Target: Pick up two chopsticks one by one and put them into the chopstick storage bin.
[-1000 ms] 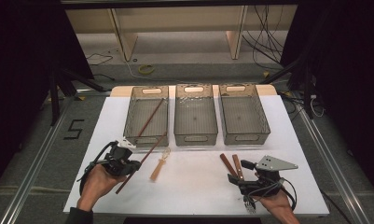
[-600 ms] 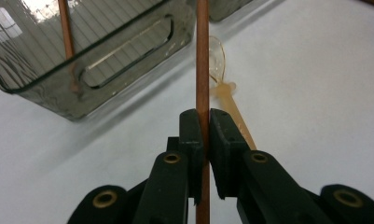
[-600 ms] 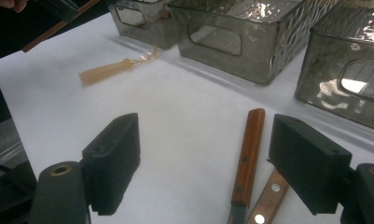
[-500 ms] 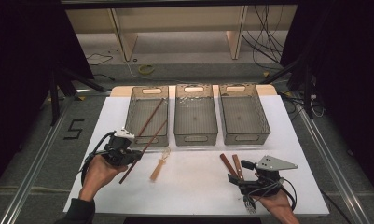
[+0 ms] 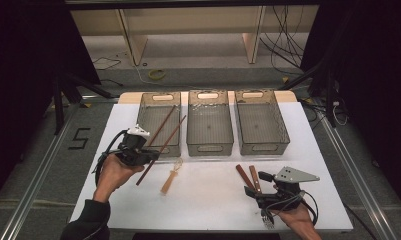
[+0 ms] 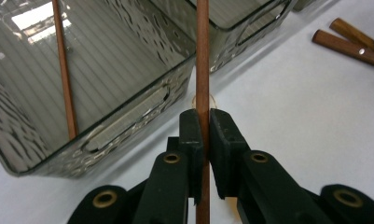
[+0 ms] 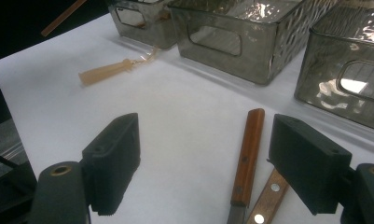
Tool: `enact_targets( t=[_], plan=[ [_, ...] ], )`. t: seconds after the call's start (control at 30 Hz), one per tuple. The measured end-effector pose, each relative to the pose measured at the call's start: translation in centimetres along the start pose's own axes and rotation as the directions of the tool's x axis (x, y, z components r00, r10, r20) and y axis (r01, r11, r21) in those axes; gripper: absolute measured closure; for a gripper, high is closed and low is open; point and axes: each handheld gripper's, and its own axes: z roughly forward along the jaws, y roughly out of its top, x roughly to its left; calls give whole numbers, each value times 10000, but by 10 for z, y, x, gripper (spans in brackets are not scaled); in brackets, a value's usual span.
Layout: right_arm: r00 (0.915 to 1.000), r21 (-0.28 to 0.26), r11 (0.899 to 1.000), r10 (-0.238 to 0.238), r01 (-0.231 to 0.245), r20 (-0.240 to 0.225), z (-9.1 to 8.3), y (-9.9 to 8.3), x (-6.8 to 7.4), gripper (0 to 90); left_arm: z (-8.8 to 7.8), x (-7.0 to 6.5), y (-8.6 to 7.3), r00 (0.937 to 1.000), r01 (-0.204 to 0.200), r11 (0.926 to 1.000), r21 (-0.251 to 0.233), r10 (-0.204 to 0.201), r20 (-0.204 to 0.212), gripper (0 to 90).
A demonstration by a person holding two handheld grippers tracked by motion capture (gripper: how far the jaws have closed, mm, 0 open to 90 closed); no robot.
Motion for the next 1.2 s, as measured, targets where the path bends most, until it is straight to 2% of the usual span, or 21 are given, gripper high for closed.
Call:
enact_targets(
  t=[0.2,0.7,1.2],
  plan=[
    [10000,-1,10000,10,-10,-15,0,0,0,256,2,6,7,10000,17,10000,14,-17,-90,833],
    [10000,1,10000,4,-4,-15,0,0,-1,256,-6,32,33,9982,378,9982,-468,-399,-451,833],
    [10000,-4,10000,5,-5,-30,0,0,-1,255,-1,58,50,9913,750,9954,-591,-808,-1043,833]
  ],
)
